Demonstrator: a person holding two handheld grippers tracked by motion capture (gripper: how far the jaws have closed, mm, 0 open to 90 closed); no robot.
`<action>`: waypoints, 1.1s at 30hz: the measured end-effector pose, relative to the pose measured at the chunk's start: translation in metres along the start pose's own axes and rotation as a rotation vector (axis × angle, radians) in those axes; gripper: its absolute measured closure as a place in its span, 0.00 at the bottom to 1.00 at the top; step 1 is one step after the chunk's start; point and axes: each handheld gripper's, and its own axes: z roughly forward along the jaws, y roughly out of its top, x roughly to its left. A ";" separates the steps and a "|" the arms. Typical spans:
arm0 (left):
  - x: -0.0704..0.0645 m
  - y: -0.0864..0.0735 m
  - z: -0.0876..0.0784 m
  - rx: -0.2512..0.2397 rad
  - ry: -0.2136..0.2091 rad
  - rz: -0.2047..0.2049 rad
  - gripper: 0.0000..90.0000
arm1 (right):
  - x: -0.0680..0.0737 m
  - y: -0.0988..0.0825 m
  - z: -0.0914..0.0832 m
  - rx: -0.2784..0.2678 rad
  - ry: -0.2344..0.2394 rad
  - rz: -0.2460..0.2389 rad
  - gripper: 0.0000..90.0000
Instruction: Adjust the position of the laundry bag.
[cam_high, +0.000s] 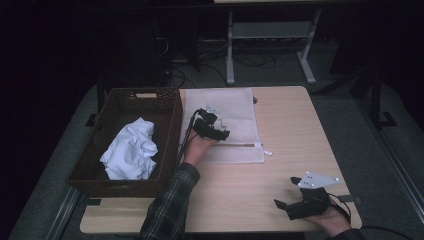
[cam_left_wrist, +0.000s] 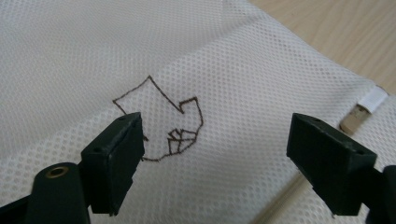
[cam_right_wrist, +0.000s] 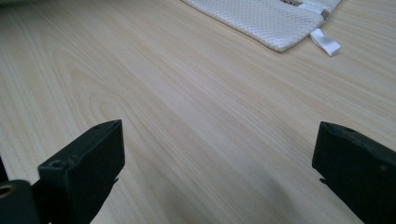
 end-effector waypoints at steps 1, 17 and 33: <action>0.001 0.001 0.002 -0.003 0.001 -0.002 0.22 | 0.000 0.000 0.000 -0.001 0.000 0.000 0.02; 0.016 0.019 0.021 0.005 0.112 0.021 0.50 | 0.000 0.001 -0.001 -0.007 0.001 -0.007 0.02; 0.028 0.025 0.045 0.034 0.169 0.021 0.94 | 0.001 0.000 -0.004 -0.011 0.007 -0.005 0.02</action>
